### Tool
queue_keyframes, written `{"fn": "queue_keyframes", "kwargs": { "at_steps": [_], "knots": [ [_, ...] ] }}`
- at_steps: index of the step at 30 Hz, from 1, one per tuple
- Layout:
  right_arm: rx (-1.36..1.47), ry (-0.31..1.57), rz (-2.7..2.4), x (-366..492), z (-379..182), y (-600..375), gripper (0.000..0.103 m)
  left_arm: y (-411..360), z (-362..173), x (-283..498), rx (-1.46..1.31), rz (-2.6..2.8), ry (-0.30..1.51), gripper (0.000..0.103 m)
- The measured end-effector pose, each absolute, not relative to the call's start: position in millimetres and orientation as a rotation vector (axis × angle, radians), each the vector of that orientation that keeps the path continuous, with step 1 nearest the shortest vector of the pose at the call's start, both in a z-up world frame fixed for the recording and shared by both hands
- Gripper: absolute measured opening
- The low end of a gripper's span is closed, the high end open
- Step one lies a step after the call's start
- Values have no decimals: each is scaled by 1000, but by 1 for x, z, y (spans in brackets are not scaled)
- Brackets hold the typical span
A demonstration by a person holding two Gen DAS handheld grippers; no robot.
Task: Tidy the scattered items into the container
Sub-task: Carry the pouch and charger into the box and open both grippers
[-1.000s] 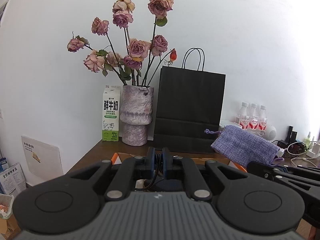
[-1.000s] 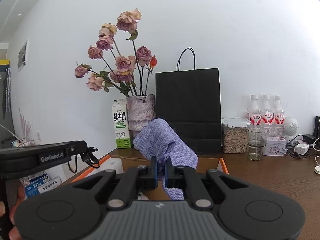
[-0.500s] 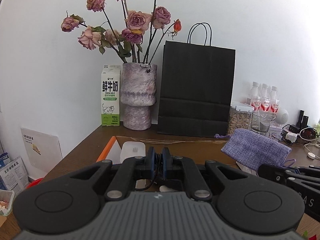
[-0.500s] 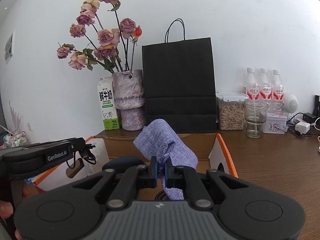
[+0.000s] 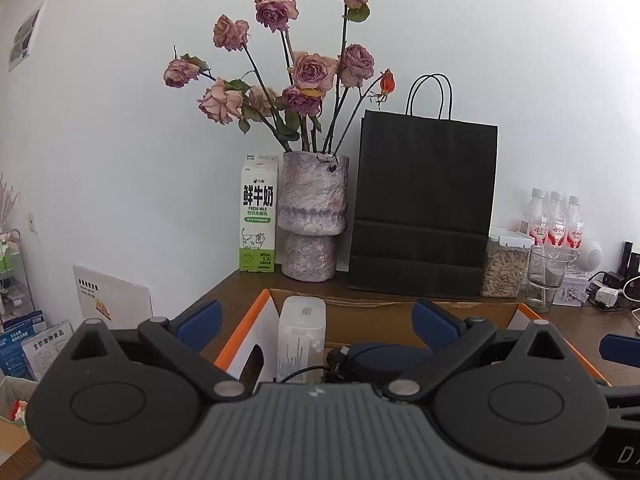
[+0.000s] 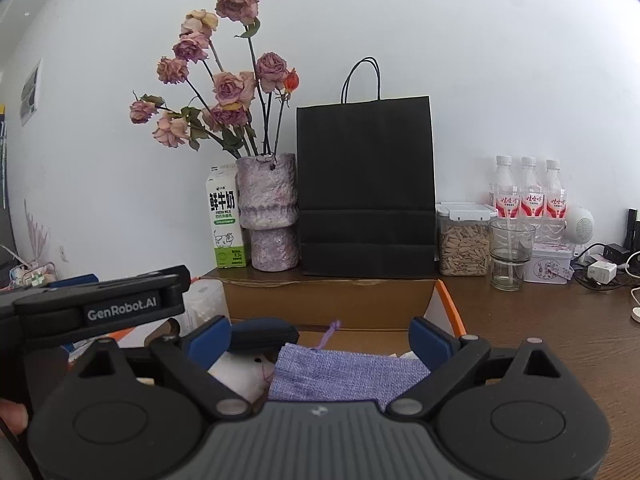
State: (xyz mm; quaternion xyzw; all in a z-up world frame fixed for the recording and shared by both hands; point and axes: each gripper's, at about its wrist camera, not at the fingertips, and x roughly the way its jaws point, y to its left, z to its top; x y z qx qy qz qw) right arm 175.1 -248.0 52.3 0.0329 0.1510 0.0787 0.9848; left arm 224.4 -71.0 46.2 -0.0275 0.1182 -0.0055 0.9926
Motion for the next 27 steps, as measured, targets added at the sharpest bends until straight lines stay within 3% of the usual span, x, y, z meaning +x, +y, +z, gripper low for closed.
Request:
{"fn": "queue_keyframes", "kwargs": {
  "at_steps": [27],
  "knots": [
    [99,283,130,158,59,-256,103,-76,40,216,-30,-21,285,103]
  ]
}}
